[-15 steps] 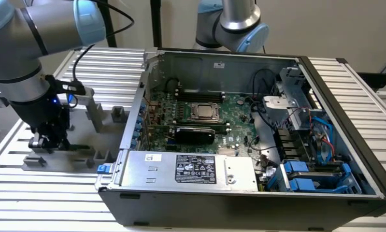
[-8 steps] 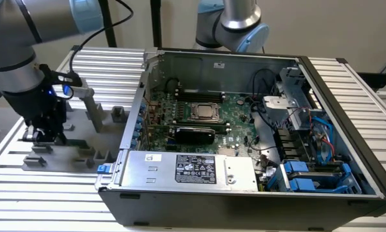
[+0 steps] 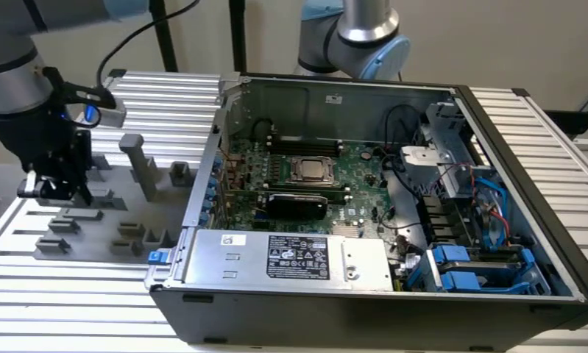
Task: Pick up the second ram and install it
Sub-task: 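Pick up the second ram and move it above second insertion slot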
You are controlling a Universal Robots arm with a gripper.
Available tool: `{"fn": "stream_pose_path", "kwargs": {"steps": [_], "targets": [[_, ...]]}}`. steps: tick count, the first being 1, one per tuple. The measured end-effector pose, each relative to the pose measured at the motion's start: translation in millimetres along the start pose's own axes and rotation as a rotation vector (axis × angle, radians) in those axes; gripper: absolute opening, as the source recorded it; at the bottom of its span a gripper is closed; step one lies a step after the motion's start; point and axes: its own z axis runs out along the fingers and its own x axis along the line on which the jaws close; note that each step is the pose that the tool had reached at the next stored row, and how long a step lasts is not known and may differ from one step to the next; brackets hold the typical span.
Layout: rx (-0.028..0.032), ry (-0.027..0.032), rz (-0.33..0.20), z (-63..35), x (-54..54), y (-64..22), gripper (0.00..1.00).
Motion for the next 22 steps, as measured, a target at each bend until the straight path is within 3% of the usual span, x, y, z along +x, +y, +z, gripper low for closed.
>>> {"fn": "stream_pose_path", "kwargs": {"steps": [13,16,22], "targets": [[0.0,0.0,0.0,-59.0,1.2,-9.6,0.0],[0.0002,-0.0001,0.0,-72.6,1.0,-18.9,0.0],[0.0,0.0,0.0,-100.0,0.7,-45.9,0.0]]}}
